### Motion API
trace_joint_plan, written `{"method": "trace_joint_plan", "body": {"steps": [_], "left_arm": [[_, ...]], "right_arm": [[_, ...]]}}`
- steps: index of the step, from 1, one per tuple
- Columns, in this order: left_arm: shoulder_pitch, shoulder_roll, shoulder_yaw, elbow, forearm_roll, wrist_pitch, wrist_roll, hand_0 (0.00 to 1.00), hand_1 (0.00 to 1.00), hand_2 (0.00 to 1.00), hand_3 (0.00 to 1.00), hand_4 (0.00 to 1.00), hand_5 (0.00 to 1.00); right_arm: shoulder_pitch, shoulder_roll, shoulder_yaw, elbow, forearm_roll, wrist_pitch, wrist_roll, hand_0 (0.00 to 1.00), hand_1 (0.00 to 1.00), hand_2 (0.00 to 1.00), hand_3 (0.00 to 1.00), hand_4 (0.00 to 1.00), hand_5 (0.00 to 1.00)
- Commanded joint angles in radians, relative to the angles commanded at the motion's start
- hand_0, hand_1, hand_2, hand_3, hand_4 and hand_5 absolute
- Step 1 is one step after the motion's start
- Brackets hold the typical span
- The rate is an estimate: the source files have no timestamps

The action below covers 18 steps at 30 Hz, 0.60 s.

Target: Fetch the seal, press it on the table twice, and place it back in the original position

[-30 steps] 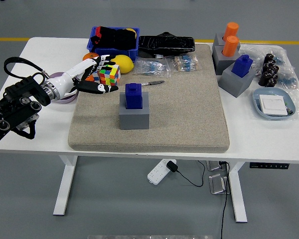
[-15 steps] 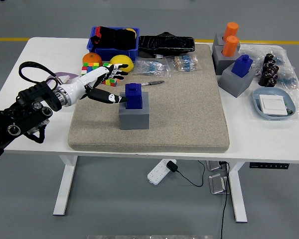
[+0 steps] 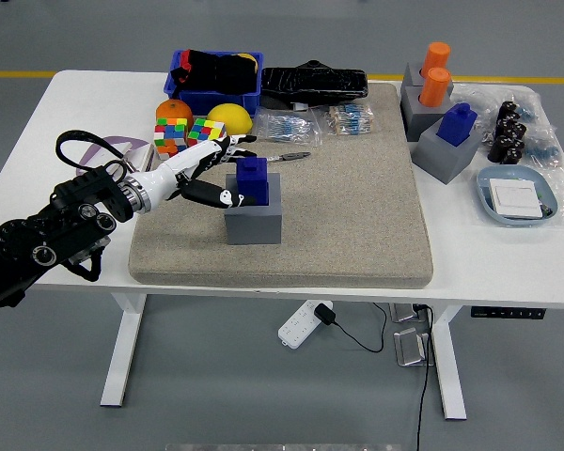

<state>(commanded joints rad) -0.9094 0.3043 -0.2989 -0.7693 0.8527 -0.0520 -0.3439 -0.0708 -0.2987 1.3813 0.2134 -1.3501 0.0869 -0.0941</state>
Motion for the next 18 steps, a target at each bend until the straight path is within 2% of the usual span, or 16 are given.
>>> {"method": "trace_joint_plan", "body": {"steps": [8,9,18], "left_arm": [[-0.002,-0.028,0.012,0.033,-0.009,0.022,-0.005,0.939,0.848,0.819,0.990,0.912,0.108],[-0.001,-0.032,0.017,0.039,-0.011,0.021,-0.004,0.934,0.816,0.772,0.979,0.874,0.004],[-0.002,-0.046,0.026,0.064,-0.027,0.026,-0.003,0.933,0.810,0.764,0.976,0.841,0.002]], "right_arm": [[0.002,0.000,-0.006,0.000,0.002,0.000,0.000,0.762,0.678,0.675,0.619,0.772,0.507],[0.002,0.000,-0.007,0.000,0.002,0.001,0.000,0.763,0.678,0.675,0.619,0.772,0.506],[-0.001,0.001,-0.010,0.000,0.003,0.003,-0.001,0.763,0.678,0.675,0.619,0.772,0.506]]}}
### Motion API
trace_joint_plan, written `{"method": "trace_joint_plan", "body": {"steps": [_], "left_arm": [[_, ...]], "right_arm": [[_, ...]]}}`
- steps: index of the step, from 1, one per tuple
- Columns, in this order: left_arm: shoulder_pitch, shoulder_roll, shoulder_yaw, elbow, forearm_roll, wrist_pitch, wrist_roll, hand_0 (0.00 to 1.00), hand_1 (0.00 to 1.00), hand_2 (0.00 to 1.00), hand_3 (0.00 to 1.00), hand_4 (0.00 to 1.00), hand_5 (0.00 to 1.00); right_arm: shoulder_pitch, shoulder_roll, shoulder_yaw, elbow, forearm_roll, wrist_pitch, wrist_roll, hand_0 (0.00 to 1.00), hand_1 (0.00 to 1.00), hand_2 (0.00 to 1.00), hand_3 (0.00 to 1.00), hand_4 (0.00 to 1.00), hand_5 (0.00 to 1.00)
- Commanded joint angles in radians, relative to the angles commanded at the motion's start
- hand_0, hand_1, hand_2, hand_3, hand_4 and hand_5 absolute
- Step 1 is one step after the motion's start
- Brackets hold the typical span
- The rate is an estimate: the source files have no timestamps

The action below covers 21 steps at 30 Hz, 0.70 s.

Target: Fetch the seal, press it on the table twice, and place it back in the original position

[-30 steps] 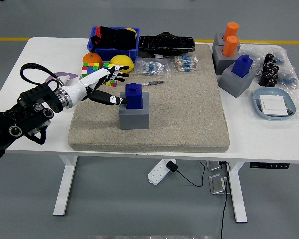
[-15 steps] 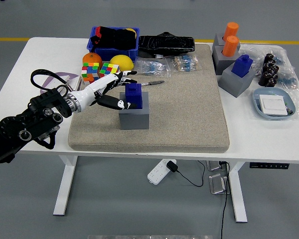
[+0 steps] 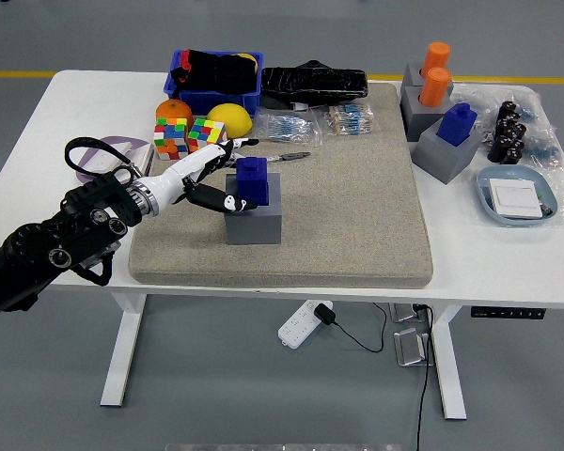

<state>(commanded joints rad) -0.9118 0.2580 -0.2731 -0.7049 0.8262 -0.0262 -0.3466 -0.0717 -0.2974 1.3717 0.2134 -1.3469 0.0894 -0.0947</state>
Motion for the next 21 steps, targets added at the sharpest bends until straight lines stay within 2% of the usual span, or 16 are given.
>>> {"method": "trace_joint_plan", "body": {"steps": [2,3,8,9,20,21], "left_arm": [[-0.001,-0.002,-0.003,0.001,0.000,0.001,0.000,0.933,0.810,0.764,0.976,0.841,0.002],[-0.002,-0.003,-0.003,0.001,0.001,0.001,0.000,0.910,0.779,0.750,0.965,0.805,0.002],[-0.005,-0.010,-0.005,0.002,-0.002,0.006,0.000,0.910,0.779,0.750,0.965,0.805,0.002],[-0.005,-0.011,-0.003,0.003,-0.002,0.008,0.001,0.884,0.729,0.692,0.949,0.787,0.002],[-0.004,-0.019,0.005,0.009,0.003,0.022,-0.001,0.871,0.694,0.656,0.939,0.771,0.002],[-0.005,-0.020,0.006,0.010,0.000,0.023,-0.001,0.852,0.593,0.600,0.926,0.726,0.002]], "right_arm": [[0.000,0.000,0.000,0.000,-0.001,0.000,0.000,0.763,0.678,0.675,0.619,0.772,0.506],[0.000,0.000,0.000,0.000,-0.001,0.000,0.000,0.763,0.678,0.675,0.619,0.772,0.506],[0.000,0.002,0.004,0.000,-0.002,0.000,0.000,0.763,0.678,0.675,0.619,0.772,0.506],[0.000,0.002,0.005,0.000,-0.001,0.000,0.000,0.763,0.678,0.675,0.619,0.772,0.506],[0.000,0.003,0.008,-0.001,-0.004,-0.001,0.001,0.763,0.678,0.675,0.619,0.772,0.506],[0.000,0.003,0.007,0.000,-0.004,-0.001,0.001,0.763,0.679,0.675,0.619,0.772,0.504]]}}
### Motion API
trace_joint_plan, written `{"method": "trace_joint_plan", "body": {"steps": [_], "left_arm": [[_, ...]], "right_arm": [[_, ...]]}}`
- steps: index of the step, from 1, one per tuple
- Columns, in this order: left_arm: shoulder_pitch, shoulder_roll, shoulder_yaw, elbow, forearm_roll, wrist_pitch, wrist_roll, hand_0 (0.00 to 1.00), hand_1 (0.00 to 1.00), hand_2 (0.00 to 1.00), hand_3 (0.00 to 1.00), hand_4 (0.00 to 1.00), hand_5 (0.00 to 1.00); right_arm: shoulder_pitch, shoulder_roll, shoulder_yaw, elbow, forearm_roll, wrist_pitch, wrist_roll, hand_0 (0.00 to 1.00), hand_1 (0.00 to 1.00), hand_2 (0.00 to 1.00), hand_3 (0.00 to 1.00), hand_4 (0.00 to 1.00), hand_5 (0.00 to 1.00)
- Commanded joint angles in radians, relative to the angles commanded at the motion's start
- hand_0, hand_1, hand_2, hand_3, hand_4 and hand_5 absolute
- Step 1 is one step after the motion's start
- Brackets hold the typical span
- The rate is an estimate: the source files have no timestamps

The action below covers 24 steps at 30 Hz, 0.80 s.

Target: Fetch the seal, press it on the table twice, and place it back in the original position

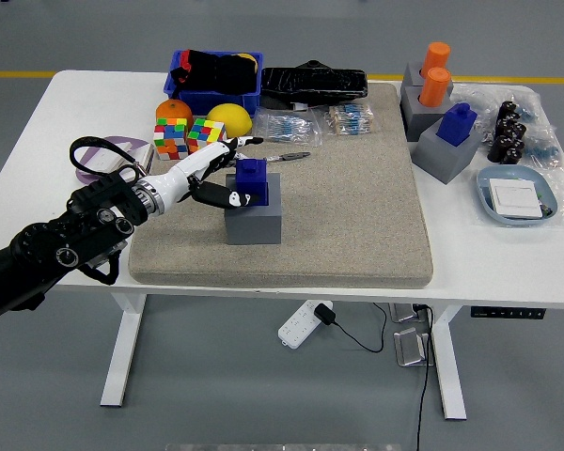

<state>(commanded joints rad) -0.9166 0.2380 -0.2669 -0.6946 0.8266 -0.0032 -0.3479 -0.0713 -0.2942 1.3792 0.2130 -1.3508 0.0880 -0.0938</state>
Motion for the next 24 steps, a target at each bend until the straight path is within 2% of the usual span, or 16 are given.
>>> {"method": "trace_joint_plan", "body": {"steps": [5,6,11,12,24], "left_arm": [[-0.001,-0.003,0.002,0.003,-0.007,0.023,-0.011,0.852,0.593,0.600,0.926,0.726,0.002],[-0.002,-0.005,0.001,0.003,-0.009,0.031,-0.015,0.818,0.479,0.478,0.901,0.621,0.002],[-0.004,-0.011,-0.004,0.003,-0.017,0.059,-0.026,0.818,0.479,0.478,0.901,0.621,0.002],[-0.005,-0.012,-0.004,0.003,-0.014,0.064,-0.027,0.777,0.383,0.382,0.864,0.569,0.002],[0.004,-0.010,-0.004,-0.002,-0.011,0.071,-0.033,0.740,0.359,0.338,0.849,0.528,0.002]], "right_arm": [[0.001,0.001,0.000,0.000,-0.001,-0.001,0.000,0.763,0.679,0.675,0.619,0.772,0.504],[0.001,0.001,0.001,-0.001,-0.001,-0.001,0.000,0.763,0.679,0.675,0.619,0.772,0.504],[0.002,0.002,0.004,-0.001,-0.003,-0.003,0.001,0.763,0.679,0.675,0.619,0.772,0.504],[0.002,0.002,0.004,-0.001,-0.003,-0.003,0.001,0.763,0.679,0.675,0.619,0.772,0.504],[-0.001,0.005,0.006,-0.003,-0.006,-0.004,0.000,0.764,0.679,0.675,0.619,0.773,0.502]]}}
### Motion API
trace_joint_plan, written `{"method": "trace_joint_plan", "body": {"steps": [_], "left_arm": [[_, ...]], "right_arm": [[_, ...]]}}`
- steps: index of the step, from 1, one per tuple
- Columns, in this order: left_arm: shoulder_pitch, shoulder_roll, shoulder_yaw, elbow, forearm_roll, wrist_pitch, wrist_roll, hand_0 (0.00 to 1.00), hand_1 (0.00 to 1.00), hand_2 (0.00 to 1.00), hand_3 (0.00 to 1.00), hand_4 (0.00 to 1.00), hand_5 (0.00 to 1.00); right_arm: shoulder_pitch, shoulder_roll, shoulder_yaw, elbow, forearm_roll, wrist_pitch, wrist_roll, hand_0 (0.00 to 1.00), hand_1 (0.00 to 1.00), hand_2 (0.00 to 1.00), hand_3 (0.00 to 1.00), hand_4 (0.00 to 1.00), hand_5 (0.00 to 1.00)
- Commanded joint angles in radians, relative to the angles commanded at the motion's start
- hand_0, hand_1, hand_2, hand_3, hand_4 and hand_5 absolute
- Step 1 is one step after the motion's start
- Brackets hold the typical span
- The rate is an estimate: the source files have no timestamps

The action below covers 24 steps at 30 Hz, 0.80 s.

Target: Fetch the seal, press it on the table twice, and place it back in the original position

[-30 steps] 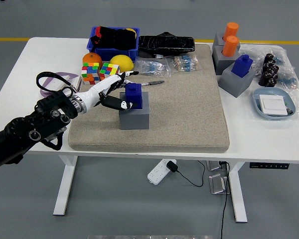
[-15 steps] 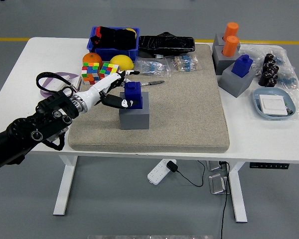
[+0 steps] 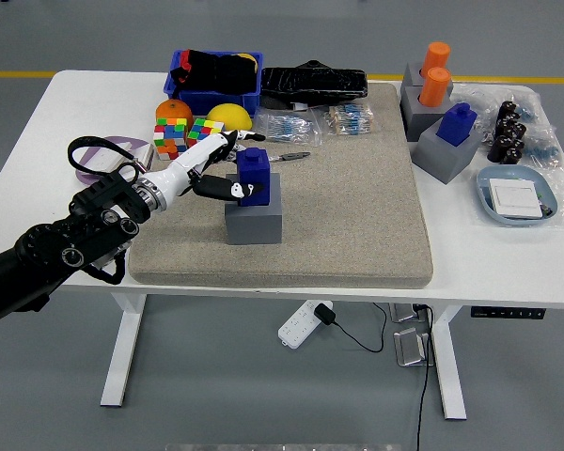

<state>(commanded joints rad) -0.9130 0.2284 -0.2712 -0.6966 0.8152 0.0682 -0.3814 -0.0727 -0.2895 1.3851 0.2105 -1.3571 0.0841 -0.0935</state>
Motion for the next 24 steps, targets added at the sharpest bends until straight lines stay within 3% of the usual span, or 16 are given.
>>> {"method": "trace_joint_plan", "body": {"steps": [11,24], "left_arm": [[-0.007,0.040,-0.064,-0.018,0.006,0.006,-0.023,0.746,0.362,0.338,0.849,0.534,0.002],[0.014,0.096,-0.109,0.041,-0.007,0.035,-0.052,0.754,0.368,0.337,0.847,0.538,0.002]], "right_arm": [[0.000,-0.002,0.005,0.001,-0.002,0.000,0.001,0.765,0.678,0.675,0.619,0.774,0.501],[-0.002,0.002,0.005,0.001,-0.001,0.001,0.001,0.765,0.678,0.675,0.619,0.773,0.501]]}}
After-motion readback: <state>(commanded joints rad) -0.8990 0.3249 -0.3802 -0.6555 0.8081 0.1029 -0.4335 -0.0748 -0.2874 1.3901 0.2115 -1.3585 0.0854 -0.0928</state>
